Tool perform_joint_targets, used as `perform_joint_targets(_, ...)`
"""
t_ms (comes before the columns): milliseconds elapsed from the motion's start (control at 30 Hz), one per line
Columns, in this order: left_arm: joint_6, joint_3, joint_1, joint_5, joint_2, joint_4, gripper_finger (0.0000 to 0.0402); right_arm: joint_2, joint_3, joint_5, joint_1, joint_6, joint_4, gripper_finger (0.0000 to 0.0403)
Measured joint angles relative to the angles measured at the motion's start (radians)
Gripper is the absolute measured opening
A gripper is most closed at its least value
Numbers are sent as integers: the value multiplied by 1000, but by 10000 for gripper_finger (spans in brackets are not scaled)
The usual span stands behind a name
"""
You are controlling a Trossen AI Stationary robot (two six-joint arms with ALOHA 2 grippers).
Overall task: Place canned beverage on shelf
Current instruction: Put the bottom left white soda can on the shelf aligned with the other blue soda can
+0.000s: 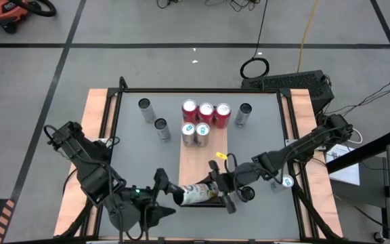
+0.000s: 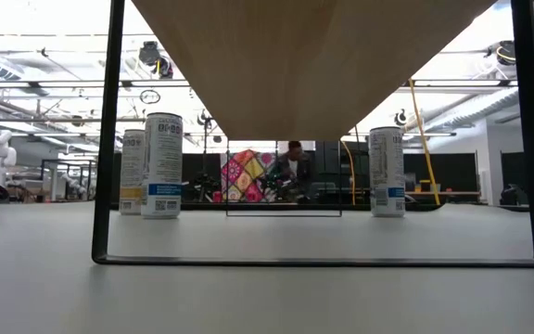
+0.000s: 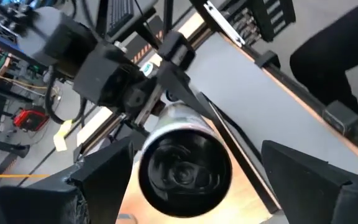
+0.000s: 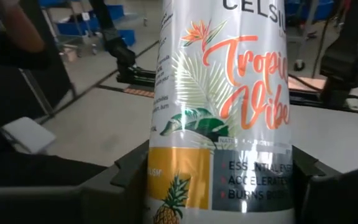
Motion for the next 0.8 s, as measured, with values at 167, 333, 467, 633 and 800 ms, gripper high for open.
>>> perform_joint_targets(167, 64, -8, 5, -12, 17, 9, 346, 0, 0, -59, -21, 16, 20, 208)
perform_joint_targets(333, 74, -8, 25, -45, 21, -3, 346, 0, 0, -69, -33, 18, 34, 208)
perform_joint_targets(467, 93, -8, 41, -51, 21, -29, 345, 0, 1, -69, -33, 23, 38, 208)
perform_joint_targets(633, 100, -8, 41, -14, 21, -26, 345, 0, 1, -78, -35, 38, 38, 208)
perform_joint_targets(800, 93, -8, 42, 5, 21, -25, 345, 0, 1, -99, -42, 52, 39, 208)
